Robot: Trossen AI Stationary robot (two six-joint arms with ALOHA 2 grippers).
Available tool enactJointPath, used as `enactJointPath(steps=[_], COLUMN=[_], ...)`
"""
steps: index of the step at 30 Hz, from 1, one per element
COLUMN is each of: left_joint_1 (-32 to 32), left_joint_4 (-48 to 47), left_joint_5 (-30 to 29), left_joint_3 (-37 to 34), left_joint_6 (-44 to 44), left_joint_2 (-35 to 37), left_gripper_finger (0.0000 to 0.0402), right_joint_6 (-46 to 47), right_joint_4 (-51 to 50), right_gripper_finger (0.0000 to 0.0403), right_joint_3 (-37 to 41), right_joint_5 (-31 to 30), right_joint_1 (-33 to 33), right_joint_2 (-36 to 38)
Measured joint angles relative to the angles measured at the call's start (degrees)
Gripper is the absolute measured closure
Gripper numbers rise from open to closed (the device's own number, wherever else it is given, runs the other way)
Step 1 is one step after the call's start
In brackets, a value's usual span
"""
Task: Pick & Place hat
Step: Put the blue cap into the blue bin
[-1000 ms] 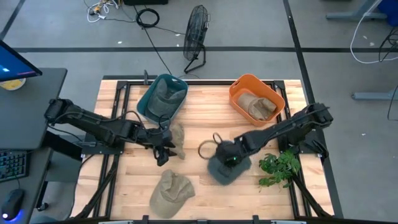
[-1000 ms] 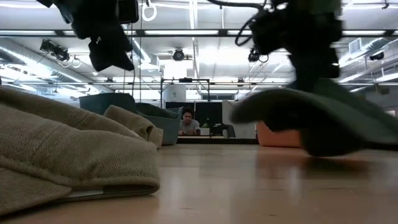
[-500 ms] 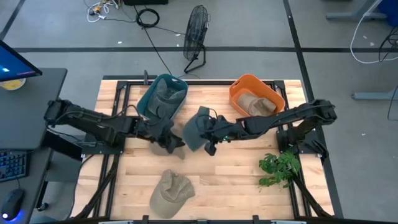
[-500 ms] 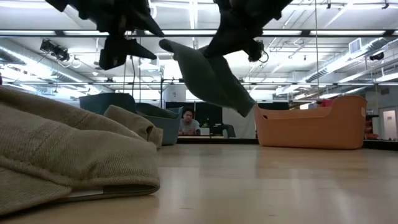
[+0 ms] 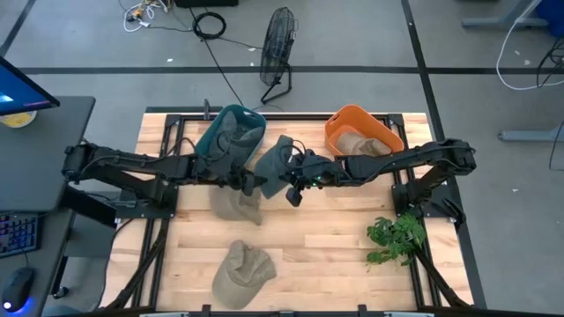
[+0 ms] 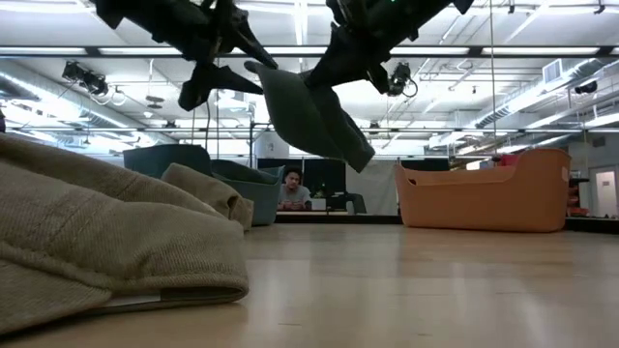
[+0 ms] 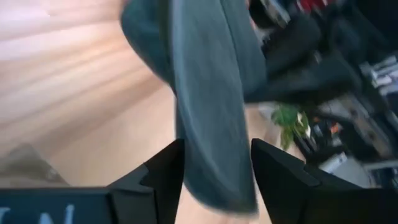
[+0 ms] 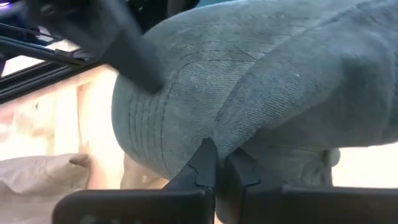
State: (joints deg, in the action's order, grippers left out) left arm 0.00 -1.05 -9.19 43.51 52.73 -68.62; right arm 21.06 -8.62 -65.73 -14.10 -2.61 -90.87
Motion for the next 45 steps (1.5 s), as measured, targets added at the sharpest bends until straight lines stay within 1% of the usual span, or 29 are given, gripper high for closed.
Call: enactJointPath(steps=[4, 8, 11, 12, 17, 19, 22, 26, 29, 34, 37, 40, 45], left_joint_1=[1.34, 2.52, 2.97, 3.08, 3.64, 4.61, 6.57, 10.06, 12.99, 16.22, 17.36, 18.63, 19.11], left_joint_4=[0.72, 1.15, 0.98, 0.95, 1.1, 0.92, 1.08, 0.82, -2.74, -16.62, -19.68, -18.91, -13.3], left_joint_5=[0.0, 0.24, 0.22, 0.2, -1.96, -2.63, -4.91, -6.93, -6.91, -7.14, -8.03, -8.29, -8.65], left_joint_3=[0.02, 0.04, 0.09, 0.07, 0.05, -0.04, -0.02, -0.02, 0.11, 0.05, 0.02, 0.02, 0.02], left_joint_6=[0.0, 0.11, 0.69, 0.75, 3.65, 3.86, 6.73, 6.97, 6.99, 9.65, 9.94, 10.19, 11.78], left_joint_2=[0.0, 0.0, 0.02, 0.02, 0.27, 1.42, 3.8, 7.78, 10.35, 11.84, 11.98, 11.98, 11.96], left_gripper_finger=[0.026, 0.0326, 0.0378, 0.0386, 0.0384, 0.0385, 0.039, 0.0385, 0.0383, 0.039, 0.0387, 0.0387, 0.039], right_joint_6=[-2.85, -6.54, -6.96, -6.73, -6.6, -6.6, -6.63, -7.18, -7.75, -8.06, -8.06, -8.06, -8.06], right_joint_4=[0.02, 0.3, 0.81, 1.01, 0.54, 0.03, -1.62, -3.99, -5.52, -6.54, -7.37, -8.08, -8.68], right_gripper_finger=[0.0391, 0.0371, 0.0351, 0.0345, 0.0318, 0.031, 0.0302, 0.0298, 0.0298, 0.0298, 0.0298, 0.0298, 0.0298], right_joint_3=[0.0, 0.0, 0.0, 0.0, -0.02, -0.04, -0.11, -0.11, -0.11, -0.11, -0.11, -0.11, -0.11], right_joint_5=[-0.26, -0.46, -0.72, -0.68, -0.38, -0.16, 0.24, 0.52, 0.15, 0.17, 0.17, 0.15, 0.17], right_joint_1=[0.85, 1.91, 2.68, 2.94, 3.6, 3.46, 2.8, 2.23, 2.16, 2.14, 2.14, 2.14, 2.14], right_joint_2=[0.0, -0.01, -0.02, -0.02, 0.12, 0.67, 1.97, 3.65, 4.62, 4.7, 4.7, 4.7, 4.7])
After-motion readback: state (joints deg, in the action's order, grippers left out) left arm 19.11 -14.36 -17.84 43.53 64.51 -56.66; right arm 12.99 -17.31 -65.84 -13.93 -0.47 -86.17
